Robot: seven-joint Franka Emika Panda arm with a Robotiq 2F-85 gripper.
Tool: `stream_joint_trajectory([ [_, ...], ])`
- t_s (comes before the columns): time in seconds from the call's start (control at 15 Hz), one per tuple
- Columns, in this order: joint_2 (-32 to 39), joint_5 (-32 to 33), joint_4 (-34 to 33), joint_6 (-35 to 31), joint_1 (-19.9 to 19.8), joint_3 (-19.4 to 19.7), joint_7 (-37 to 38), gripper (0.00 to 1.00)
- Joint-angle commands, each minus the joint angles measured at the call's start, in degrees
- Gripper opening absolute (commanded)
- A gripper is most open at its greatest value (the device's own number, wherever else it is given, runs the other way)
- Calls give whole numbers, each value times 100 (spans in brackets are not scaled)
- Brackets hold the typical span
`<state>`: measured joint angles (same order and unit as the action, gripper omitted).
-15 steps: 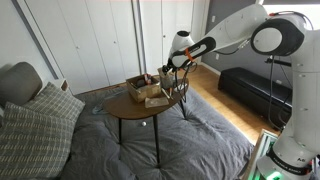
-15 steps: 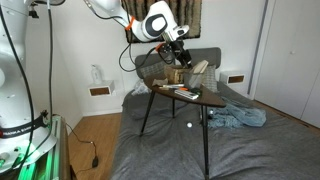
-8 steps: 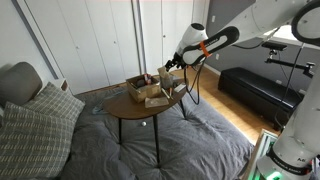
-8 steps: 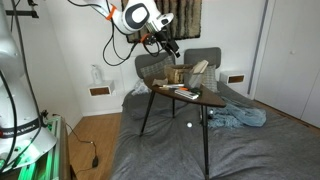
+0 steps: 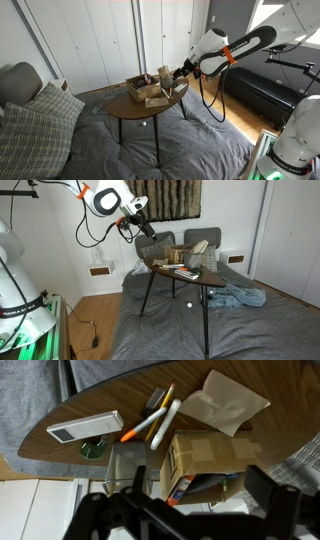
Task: Pick up two sheets of brown paper and place them into the gray bin on the table
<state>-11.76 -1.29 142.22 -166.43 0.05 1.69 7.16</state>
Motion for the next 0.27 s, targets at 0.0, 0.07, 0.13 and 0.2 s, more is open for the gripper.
stream_joint_trajectory([
  [0.0, -108, -129, 139, -17, -12, -47, -109, 100],
  [0.07, -172, -148, 220, -21, 2, -45, -125, 100],
  [0.13, -205, -152, 251, -22, 5, -38, -130, 100],
  [0.2, -219, -154, 263, -22, 6, -30, -133, 100],
])
